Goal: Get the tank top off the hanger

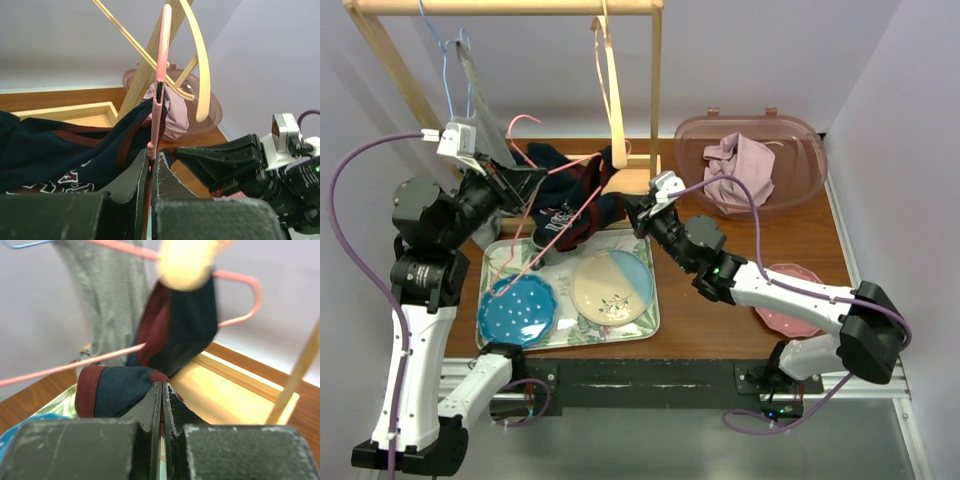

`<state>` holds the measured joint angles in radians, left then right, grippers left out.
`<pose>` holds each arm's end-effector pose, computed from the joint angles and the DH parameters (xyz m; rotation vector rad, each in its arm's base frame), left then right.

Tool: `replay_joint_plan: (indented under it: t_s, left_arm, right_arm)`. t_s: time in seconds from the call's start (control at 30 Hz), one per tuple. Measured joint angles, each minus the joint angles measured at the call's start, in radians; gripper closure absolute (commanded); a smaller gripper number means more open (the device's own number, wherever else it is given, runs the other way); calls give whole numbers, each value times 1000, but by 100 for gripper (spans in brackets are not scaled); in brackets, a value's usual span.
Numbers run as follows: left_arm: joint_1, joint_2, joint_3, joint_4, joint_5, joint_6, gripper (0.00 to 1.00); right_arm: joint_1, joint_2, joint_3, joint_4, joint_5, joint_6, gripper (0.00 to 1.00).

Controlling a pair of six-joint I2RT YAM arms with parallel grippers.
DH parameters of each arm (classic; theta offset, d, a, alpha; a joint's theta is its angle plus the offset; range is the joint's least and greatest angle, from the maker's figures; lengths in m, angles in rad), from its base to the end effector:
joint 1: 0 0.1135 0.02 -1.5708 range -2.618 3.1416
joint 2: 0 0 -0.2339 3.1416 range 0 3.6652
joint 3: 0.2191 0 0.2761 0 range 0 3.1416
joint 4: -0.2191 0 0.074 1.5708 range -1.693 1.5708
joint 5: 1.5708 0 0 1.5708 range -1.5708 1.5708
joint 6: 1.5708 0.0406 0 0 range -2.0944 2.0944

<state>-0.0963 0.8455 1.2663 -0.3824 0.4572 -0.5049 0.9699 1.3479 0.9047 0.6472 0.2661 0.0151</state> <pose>0.1940 -0.0368 0.4576 0.0525 1.5943 -0.8217 0.2057 0.2813 0.3032 -0.4342 1.3348 0.6409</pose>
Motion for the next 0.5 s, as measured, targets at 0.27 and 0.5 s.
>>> replay_joint_plan:
  t_s: [0.27,0.5]
  left_arm:
    - [0,12,-19,-2,33,0,100]
    - [0,11,-25,-3,38,0,100]
  right_arm:
    - [-87,13,-11,37,-131,44,70]
    - [-85,27,-78,138,-251,64,21]
